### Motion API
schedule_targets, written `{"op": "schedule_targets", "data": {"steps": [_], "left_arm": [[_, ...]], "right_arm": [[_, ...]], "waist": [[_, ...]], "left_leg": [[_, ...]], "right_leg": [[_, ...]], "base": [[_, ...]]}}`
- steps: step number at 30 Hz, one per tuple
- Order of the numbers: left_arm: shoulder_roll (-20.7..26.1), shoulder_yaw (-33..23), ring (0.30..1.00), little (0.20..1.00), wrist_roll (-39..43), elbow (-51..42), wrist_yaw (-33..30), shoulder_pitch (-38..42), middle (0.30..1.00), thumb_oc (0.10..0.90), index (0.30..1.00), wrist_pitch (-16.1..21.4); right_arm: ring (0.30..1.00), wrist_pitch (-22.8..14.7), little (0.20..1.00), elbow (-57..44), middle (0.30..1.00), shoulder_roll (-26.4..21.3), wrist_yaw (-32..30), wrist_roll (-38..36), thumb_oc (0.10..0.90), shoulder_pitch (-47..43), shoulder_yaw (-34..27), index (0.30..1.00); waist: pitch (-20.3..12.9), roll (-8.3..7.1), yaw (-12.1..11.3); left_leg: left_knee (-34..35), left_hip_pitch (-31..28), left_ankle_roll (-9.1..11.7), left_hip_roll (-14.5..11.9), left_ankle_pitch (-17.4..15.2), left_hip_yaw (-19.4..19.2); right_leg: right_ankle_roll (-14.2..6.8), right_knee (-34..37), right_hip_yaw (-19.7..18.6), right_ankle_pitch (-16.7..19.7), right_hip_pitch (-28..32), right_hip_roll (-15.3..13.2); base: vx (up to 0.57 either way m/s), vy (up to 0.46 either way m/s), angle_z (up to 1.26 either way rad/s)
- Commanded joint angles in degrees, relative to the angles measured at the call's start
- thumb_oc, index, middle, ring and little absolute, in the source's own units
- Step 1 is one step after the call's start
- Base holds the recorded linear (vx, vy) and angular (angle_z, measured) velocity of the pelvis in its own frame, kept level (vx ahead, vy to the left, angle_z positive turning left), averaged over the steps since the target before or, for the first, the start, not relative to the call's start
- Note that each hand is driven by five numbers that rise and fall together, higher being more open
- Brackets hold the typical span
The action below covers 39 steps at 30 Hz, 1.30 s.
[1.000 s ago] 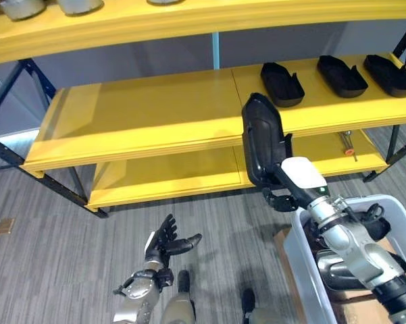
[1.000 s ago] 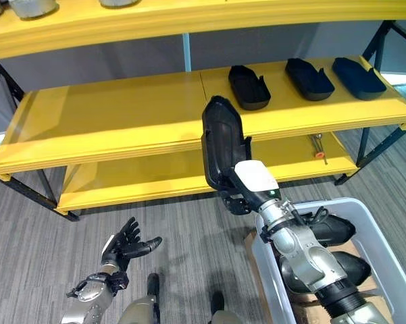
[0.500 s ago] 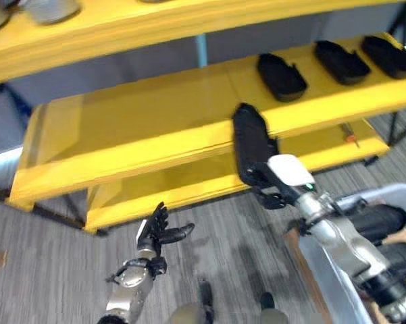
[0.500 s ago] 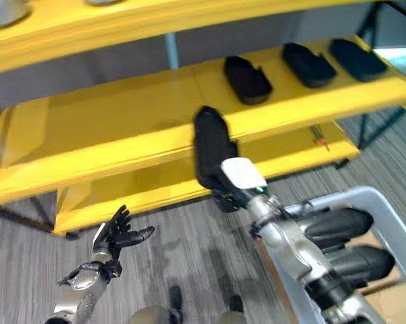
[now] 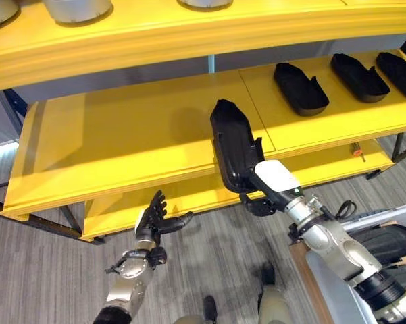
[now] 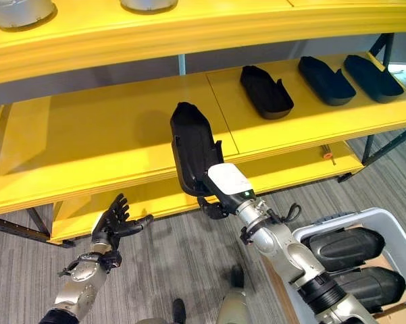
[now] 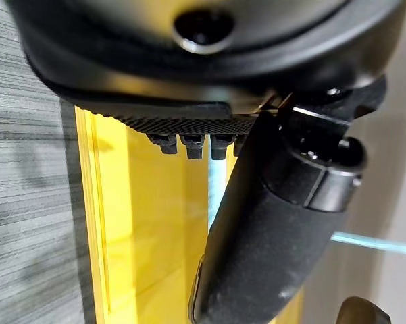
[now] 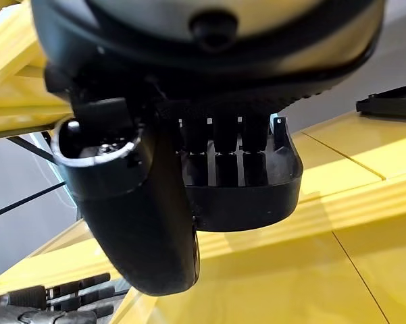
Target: Move parts from the plastic box to the shelf.
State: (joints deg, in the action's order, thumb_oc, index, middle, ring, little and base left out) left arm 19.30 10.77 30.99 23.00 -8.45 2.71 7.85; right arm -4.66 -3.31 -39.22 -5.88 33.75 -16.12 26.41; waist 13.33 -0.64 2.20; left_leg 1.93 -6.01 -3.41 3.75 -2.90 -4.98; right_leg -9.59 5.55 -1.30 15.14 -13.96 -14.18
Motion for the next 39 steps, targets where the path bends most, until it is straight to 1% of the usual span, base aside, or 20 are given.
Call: {"op": "schedule_targets", "data": {"steps": [1,3,4,6,7,8,9,10,12,17,18,23,26,29,33,34,37,38,39], "left_arm": [[1.2,-0.4,1.0,1.0,-1.8,-7.3,2.1,-1.7,1.0,0.9,1.0,5.2],[1.2,-0.4,1.0,1.0,-1.8,-7.4,2.1,-1.8,1.0,0.9,1.0,5.2],[0.6,-0.7,1.0,1.0,-1.1,-7.3,2.4,-2.9,1.0,0.9,1.0,5.0],[0.5,-0.5,1.0,1.0,-0.5,-7.4,2.9,-3.4,1.0,0.9,1.0,4.7],[0.5,-0.5,1.0,1.0,-0.5,-7.4,2.8,-3.4,1.0,0.9,1.0,4.7],[0.3,0.1,1.0,1.0,-0.5,-7.3,3.4,-3.6,1.0,0.9,1.0,4.4],[0.3,0.3,1.0,1.0,-0.4,-7.4,3.5,-3.7,1.0,0.9,1.0,4.3],[0.4,0.3,1.0,1.0,-0.1,-7.7,3.6,-4.0,1.0,0.9,1.0,4.2],[0.5,0.5,1.0,1.0,0.0,-7.9,3.7,-4.0,1.0,0.9,1.0,4.2],[1.1,0.7,1.0,1.0,0.3,-8.4,3.6,-4.1,1.0,0.9,1.0,4.1],[1.1,0.6,1.0,1.0,0.3,-8.4,3.6,-4.1,1.0,0.9,1.0,4.1],[1.7,0.5,1.0,1.0,0.6,-9.2,3.5,-4.7,1.0,0.9,1.0,4.0],[2.2,0.4,1.0,1.0,0.9,-9.8,3.5,-5.2,1.0,0.9,1.0,4.2],[2.4,0.6,1.0,1.0,1.0,-10.2,3.3,-5.2,1.0,0.9,1.0,4.5],[3.5,0.9,1.0,1.0,1.3,-11.2,3.5,-4.9,1.0,0.9,1.0,4.7],[4.1,1.0,1.0,1.0,1.8,-11.5,3.5,-4.9,1.0,0.9,1.0,5.0],[4.6,0.8,1.0,1.0,2.0,-11.9,3.4,-4.8,1.0,0.9,1.0,5.3],[5.0,1.0,1.0,1.0,2.2,-12.5,3.3,-5.0,1.0,0.9,1.0,5.4],[4.9,0.9,1.0,1.0,2.2,-12.5,3.3,-4.9,1.0,0.9,1.0,5.4]], "right_arm": [[0.3,-2.7,0.3,-5.2,0.3,0.4,-4.6,-0.6,0.4,-6.4,-5.5,0.3],[0.3,-2.8,0.3,-5.2,0.3,0.4,-4.6,-0.6,0.4,-6.3,-5.5,0.3],[0.3,-3.1,0.3,-5.9,0.3,-0.2,-4.4,-1.8,0.4,-5.4,-6.0,0.3],[0.3,-3.4,0.3,-5.8,0.3,-1.0,-4.5,-2.8,0.4,-4.4,-6.7,0.3],[0.3,-3.4,0.3,-5.8,0.3,-1.0,-4.5,-2.8,0.4,-4.4,-6.7,0.3],[0.3,-3.4,0.3,-5.4,0.3,-1.4,-4.6,-3.6,0.4,-4.2,-6.9,0.3],[0.3,-3.4,0.3,-5.3,0.3,-1.6,-4.7,-3.7,0.4,-4.2,-6.9,0.3],[0.3,-3.6,0.3,-5.4,0.3,-2.0,-4.8,-4.0,0.4,-4.6,-6.7,0.3],[0.3,-3.6,0.3,-5.3,0.3,-2.1,-4.8,-4.2,0.4,-4.7,-6.6,0.3],[0.3,-3.3,0.3,-4.3,0.3,-2.9,-4.9,-4.4,0.4,-7.8,-4.9,0.3],[0.3,-3.3,0.3,-4.2,0.3,-2.9,-5.0,-4.4,0.4,-7.9,-4.9,0.3],[0.3,-2.7,0.3,-3.1,0.3,-2.7,-5.3,-4.7,0.4,-11.1,-3.4,0.3],[0.3,-2.0,0.3,-1.5,0.3,-2.3,-5.4,-4.9,0.4,-13.9,-1.7,0.3],[0.3,-2.2,0.3,-0.3,0.3,-1.2,-5.7,-7.8,0.4,-15.1,-1.5,0.3],[0.3,-1.1,0.3,3.6,0.3,-1.5,-6.0,-8.3,0.4,-19.9,0.8,0.3],[0.3,-0.3,0.3,5.4,0.3,-2.2,-6.5,-8.8,0.4,-22.5,1.3,0.3],[0.3,0.3,0.3,7.0,0.3,-3.2,-7.3,-8.9,0.4,-25.6,1.8,0.3],[0.3,1.6,0.3,9.0,0.3,-5.2,-8.2,-9.0,0.4,-29.9,2.0,0.3],[0.3,1.6,0.3,9.1,0.3,-5.2,-8.2,-9.1,0.4,-30.1,2.1,0.3]], "waist": [[-4.2,-4.02,-1.3],[-4.2,-3.92,-1.1],[-4.7,-3.69,-1.3],[-4.8,-3.31,-1.4],[-4.7,-3.4,-1.3],[-4.5,-3.0,-1.5],[-4.4,-2.78,-1.5],[-4.0,-2.52,-2.1],[-3.8,-2.36,-2.1],[-2.5,-1.79,-3.6],[-2.5,-1.76,-3.5],[-1.5,-1.28,-4.6],[-0.7,-0.82,-5.4],[-0.2,-0.61,-5.8],[1.0,-0.16,-6.6],[1.6,-0.05,-6.9],[2.1,0.11,-7.2],[2.6,0.33,-7.4],[2.6,0.33,-7.5]], "left_leg": [[2.2,0.9,5.7,-7.8,2.3,0.0],[2.3,0.9,5.8,-7.9,2.3,0.2],[2.0,1.0,6.5,-9.5,2.8,1.4],[1.4,1.7,7.2,-10.9,3.4,3.1],[1.3,2.0,7.2,-10.9,3.8,3.2],[1.1,2.5,7.8,-12.1,4.0,4.4],[1.2,2.6,8.1,-12.6,4.2,4.9],[1.6,2.8,8.7,-13.7,5.0,5.7],[1.7,3.1,9.0,-14.0,5.3,6.1],[2.6,5.0,10.2,-15.6,7.2,8.2],[2.6,5.1,10.2,-15.7,7.3,8.3],[3.1,6.7,10.8,-16.4,8.1,9.3],[3.1,7.9,10.9,-16.1,8.2,9.7],[3.1,8.7,10.8,-15.8,8.2,9.7],[3.1,10.3,10.8,-15.3,8.4,9.7],[3.1,11.2,10.7,-14.9,8.5,9.4],[3.1,12.0,10.7,-14.6,8.6,9.1],[3.1,12.8,10.6,-14.2,8.5,8.6],[3.1,12.8,10.6,-14.2,8.5,8.6]], "right_leg": [[-1.2,-4.0,0.7,-5.1,6.6,-0.5],[-1.1,-4.1,1.0,-5.2,6.7,-0.4],[0.2,-5.1,2.3,-7.0,8.0,0.9],[1.3,-5.2,3.8,-8.8,9.7,2.2],[1.4,-5.2,3.8,-8.5,9.5,2.1],[2.0,-5.6,4.7,-10.2,10.1,3.3],[2.3,-6.1,5.3,-10.8,10.3,3.7],[2.8,-7.4,6.4,-11.8,10.3,4.3],[3.1,-8.0,6.8,-12.4,10.1,4.6],[3.8,-10.1,9.8,-14.1,9.1,5.3],[3.8,-10.1,9.9,-14.1,9.1,5.3],[3.7,-10.2,11.6,-14.2,8.4,5.3],[3.5,-10.5,12.2,-14.1,7.5,4.9],[3.4,-10.8,12.2,-14.0,6.6,4.4],[3.0,-10.6,12.1,-13.3,4.9,3.6],[2.7,-10.2,11.8,-12.7,4.0,3.2],[2.5,-9.9,11.4,-12.0,3.0,2.8],[2.3,-9.6,11.1,-11.4,2.1,2.4],[2.3,-9.6,11.0,-11.4,2.0,2.4]], "base": [[0.1,-0.154,1.07],[0.08,-0.176,0.41],[0.08,-0.276,-0.05],[0.05,-0.279,0.39],[0.01,-0.229,0.59],[0.01,-0.188,0.48],[0.05,-0.299,0.35],[0.03,-0.176,0.32],[0.01,-0.127,0.36],[0.0,-0.118,0.37],[0.01,-0.084,0.47],[0.01,-0.038,0.25],[0.01,0.011,0.06],[-0.01,0.022,0.04],[-0.02,0.046,0.03],[-0.01,0.053,0.04],[-0.01,0.058,0.0],[0.0,0.067,-0.03],[0.0,0.069,-0.04]]}}
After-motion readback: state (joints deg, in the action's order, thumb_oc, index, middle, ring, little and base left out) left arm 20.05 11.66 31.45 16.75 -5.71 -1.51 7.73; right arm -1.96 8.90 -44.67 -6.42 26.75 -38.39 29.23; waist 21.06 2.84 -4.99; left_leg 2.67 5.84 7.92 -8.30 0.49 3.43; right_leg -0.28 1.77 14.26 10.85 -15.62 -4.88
